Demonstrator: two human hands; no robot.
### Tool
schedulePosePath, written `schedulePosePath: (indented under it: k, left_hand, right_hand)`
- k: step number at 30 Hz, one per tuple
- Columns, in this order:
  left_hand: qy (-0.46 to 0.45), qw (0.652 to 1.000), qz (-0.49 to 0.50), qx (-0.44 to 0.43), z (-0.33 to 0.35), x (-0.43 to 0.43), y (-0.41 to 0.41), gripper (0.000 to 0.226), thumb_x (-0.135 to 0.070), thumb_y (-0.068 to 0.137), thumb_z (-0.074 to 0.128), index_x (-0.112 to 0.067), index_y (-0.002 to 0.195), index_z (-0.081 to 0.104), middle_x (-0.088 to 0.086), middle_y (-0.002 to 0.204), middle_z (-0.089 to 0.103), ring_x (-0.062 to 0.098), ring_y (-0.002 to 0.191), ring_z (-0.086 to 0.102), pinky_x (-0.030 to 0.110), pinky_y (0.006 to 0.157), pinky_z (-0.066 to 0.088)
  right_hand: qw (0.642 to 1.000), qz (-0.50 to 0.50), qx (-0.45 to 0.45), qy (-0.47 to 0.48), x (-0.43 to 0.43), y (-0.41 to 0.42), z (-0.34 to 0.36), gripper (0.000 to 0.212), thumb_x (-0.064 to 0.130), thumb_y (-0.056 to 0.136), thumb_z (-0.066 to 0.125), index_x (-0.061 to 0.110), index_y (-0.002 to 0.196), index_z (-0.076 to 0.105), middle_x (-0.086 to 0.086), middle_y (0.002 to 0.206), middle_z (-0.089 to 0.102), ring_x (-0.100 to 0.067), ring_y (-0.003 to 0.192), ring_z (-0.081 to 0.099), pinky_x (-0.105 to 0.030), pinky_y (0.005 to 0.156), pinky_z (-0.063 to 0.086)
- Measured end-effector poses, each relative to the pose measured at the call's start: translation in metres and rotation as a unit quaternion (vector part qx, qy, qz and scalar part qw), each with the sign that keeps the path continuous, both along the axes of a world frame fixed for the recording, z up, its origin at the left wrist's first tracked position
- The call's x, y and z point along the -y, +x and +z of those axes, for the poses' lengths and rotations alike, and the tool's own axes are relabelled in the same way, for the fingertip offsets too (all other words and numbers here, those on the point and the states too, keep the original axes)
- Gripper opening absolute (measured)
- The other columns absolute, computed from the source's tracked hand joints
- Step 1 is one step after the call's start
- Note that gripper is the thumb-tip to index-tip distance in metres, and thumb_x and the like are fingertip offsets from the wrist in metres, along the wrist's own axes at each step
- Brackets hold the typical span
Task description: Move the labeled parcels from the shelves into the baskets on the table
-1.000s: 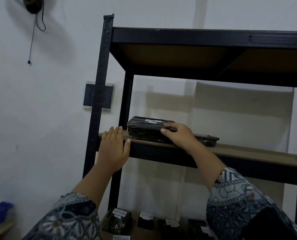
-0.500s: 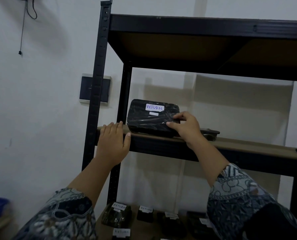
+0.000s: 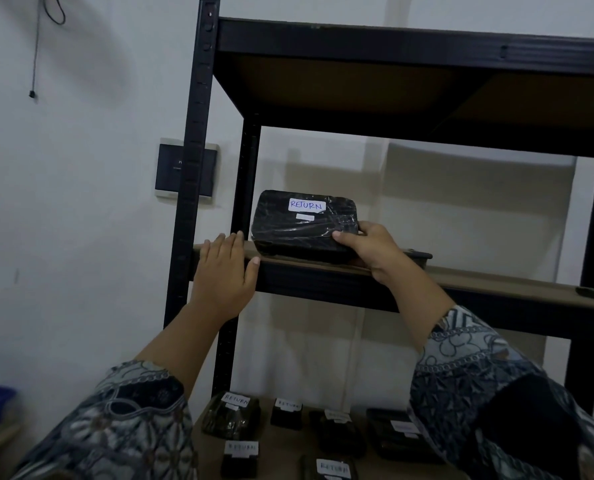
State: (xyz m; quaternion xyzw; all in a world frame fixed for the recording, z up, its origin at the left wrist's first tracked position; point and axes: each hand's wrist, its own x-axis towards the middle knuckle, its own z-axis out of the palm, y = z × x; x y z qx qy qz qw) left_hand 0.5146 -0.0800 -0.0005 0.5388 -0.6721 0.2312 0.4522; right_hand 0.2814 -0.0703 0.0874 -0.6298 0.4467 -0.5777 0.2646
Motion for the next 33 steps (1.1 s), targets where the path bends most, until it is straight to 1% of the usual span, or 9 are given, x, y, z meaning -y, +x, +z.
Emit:
schedulePosePath:
  k: [3, 9, 10, 12, 14, 18, 22, 26, 33]
  left_hand:
    - [-0.004, 1.0, 0.001, 0.015, -0.005, -0.005, -0.002, 0.076, -0.05, 0.087, 0.012, -0.002, 0.142, 0.033, 0.018, 0.145, 0.037, 0.033, 0.138, 0.025, 0.047, 0.115, 0.011]
    - [-0.023, 0.999, 0.001, 0.026, -0.027, -0.024, -0.026, 0.069, -0.043, 0.087, 0.026, -0.004, 0.142, 0.031, 0.021, 0.146, 0.033, 0.035, 0.138, 0.023, 0.047, 0.114, 0.012]
    - [-0.026, 0.999, 0.001, 0.027, -0.03, -0.028, -0.03, 0.067, -0.042, 0.087, 0.029, -0.004, 0.142, 0.032, 0.022, 0.146, 0.033, 0.035, 0.138, 0.023, 0.048, 0.114, 0.013]
    - [-0.029, 0.999, 0.001, 0.032, -0.038, -0.035, -0.038, 0.064, -0.037, 0.086, 0.036, -0.004, 0.141, 0.034, 0.023, 0.146, 0.032, 0.036, 0.138, 0.024, 0.051, 0.113, 0.016]
    - [-0.027, 0.999, -0.001, 0.046, -0.048, -0.042, -0.049, 0.063, -0.034, 0.085, 0.041, -0.004, 0.141, 0.035, 0.023, 0.146, 0.032, 0.037, 0.138, 0.024, 0.053, 0.113, 0.017]
    - [-0.015, 0.996, -0.025, 0.085, -0.071, -0.058, -0.08, 0.066, -0.036, 0.085, 0.039, -0.005, 0.143, 0.033, 0.02, 0.147, 0.034, 0.036, 0.138, 0.025, 0.053, 0.112, 0.019]
    - [0.0, 0.994, -0.047, 0.104, -0.102, -0.076, -0.116, 0.068, -0.04, 0.084, 0.032, -0.005, 0.143, 0.031, 0.019, 0.146, 0.035, 0.037, 0.136, 0.028, 0.054, 0.11, 0.021]
    - [0.036, 0.99, -0.078, 0.116, -0.138, -0.095, -0.156, 0.069, -0.042, 0.084, 0.031, -0.004, 0.142, 0.034, 0.02, 0.145, 0.038, 0.039, 0.135, 0.031, 0.057, 0.108, 0.025]
    - [0.092, 0.98, -0.132, 0.115, -0.191, -0.137, -0.259, 0.066, -0.043, 0.082, 0.033, -0.005, 0.136, 0.04, 0.018, 0.137, 0.046, 0.04, 0.127, 0.039, 0.053, 0.098, 0.036]
  right_hand:
    - [0.999, -0.008, 0.007, -0.037, -0.014, -0.003, -0.004, 0.02, 0.014, 0.087, 0.065, 0.015, 0.107, 0.062, 0.002, 0.098, 0.065, -0.014, 0.093, 0.059, -0.021, 0.079, 0.045]
    - [0.993, -0.019, 0.048, -0.105, -0.047, -0.018, -0.023, 0.017, 0.017, 0.091, 0.061, 0.023, 0.108, 0.061, 0.003, 0.103, 0.065, -0.01, 0.095, 0.059, -0.017, 0.078, 0.045]
    - [0.992, -0.02, 0.054, -0.109, -0.053, -0.022, -0.026, 0.016, 0.017, 0.091, 0.061, 0.024, 0.106, 0.062, 0.004, 0.101, 0.065, -0.011, 0.095, 0.06, -0.018, 0.078, 0.047]
    - [0.991, -0.02, 0.068, -0.116, -0.063, -0.032, -0.034, 0.011, 0.017, 0.09, 0.062, 0.026, 0.097, 0.063, 0.005, 0.097, 0.066, -0.014, 0.096, 0.062, -0.031, 0.087, 0.053]
    - [0.989, -0.019, 0.077, -0.125, -0.074, -0.045, -0.044, 0.011, 0.015, 0.09, 0.061, 0.026, 0.091, 0.064, 0.005, 0.093, 0.067, -0.014, 0.093, 0.063, -0.04, 0.094, 0.051]
    - [0.985, -0.029, 0.09, -0.146, -0.097, -0.072, -0.069, 0.014, 0.01, 0.091, 0.06, 0.023, 0.093, 0.064, 0.006, 0.088, 0.067, -0.013, 0.088, 0.063, -0.041, 0.096, 0.05]
    - [0.983, -0.059, 0.108, -0.137, -0.117, -0.106, -0.106, 0.016, 0.011, 0.09, 0.061, 0.018, 0.104, 0.066, 0.0, 0.096, 0.068, -0.018, 0.096, 0.063, -0.045, 0.099, 0.048]
    - [0.981, -0.066, 0.146, -0.108, -0.142, -0.146, -0.151, 0.027, 0.009, 0.091, 0.059, 0.011, 0.118, 0.061, -0.005, 0.105, 0.067, -0.021, 0.101, 0.061, -0.042, 0.096, 0.05]
    - [0.983, -0.116, 0.142, -0.009, -0.195, -0.253, -0.23, 0.031, 0.016, 0.09, 0.061, 0.011, 0.121, 0.06, -0.01, 0.113, 0.068, -0.026, 0.107, 0.063, -0.047, 0.098, 0.049]
